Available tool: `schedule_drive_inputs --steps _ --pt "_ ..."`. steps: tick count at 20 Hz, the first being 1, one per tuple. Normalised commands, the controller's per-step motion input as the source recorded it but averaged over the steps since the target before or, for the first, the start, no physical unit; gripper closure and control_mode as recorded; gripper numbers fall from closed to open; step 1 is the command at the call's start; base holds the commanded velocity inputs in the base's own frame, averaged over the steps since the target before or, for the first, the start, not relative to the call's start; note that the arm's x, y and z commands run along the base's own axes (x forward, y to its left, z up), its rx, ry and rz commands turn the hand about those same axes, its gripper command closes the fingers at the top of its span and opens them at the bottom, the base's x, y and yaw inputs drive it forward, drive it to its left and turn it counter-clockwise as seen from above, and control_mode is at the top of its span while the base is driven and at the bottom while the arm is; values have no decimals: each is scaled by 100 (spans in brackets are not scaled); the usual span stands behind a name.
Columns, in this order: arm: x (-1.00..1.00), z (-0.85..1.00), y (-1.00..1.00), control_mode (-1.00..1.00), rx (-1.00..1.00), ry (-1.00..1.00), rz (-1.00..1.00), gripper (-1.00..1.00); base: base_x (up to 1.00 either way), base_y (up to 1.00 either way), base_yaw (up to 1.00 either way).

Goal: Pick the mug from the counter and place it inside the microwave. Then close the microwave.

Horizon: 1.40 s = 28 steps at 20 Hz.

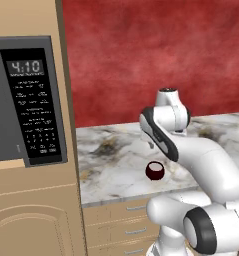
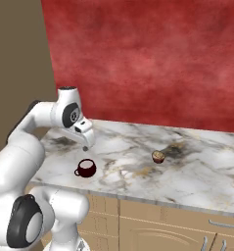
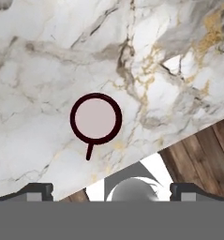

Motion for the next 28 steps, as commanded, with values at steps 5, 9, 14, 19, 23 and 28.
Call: schedule_drive_inputs --steps 5,9,14,19,23,28 --pt "0 -35 0 -100 0 -1 0 -100 0 0 0" --pt "3 -26 10 -100 0 -5 0 -100 0 0 0" --pt "0 -29 18 -100 0 -1 1 -100 0 0 0" --pt "0 -24 11 -100 0 0 0 -100 0 0 0" --pt "0 -26 4 -100 0 0 0 -100 0 0 0" --pt "0 -24 3 -100 0 0 0 -100 0 0 0"
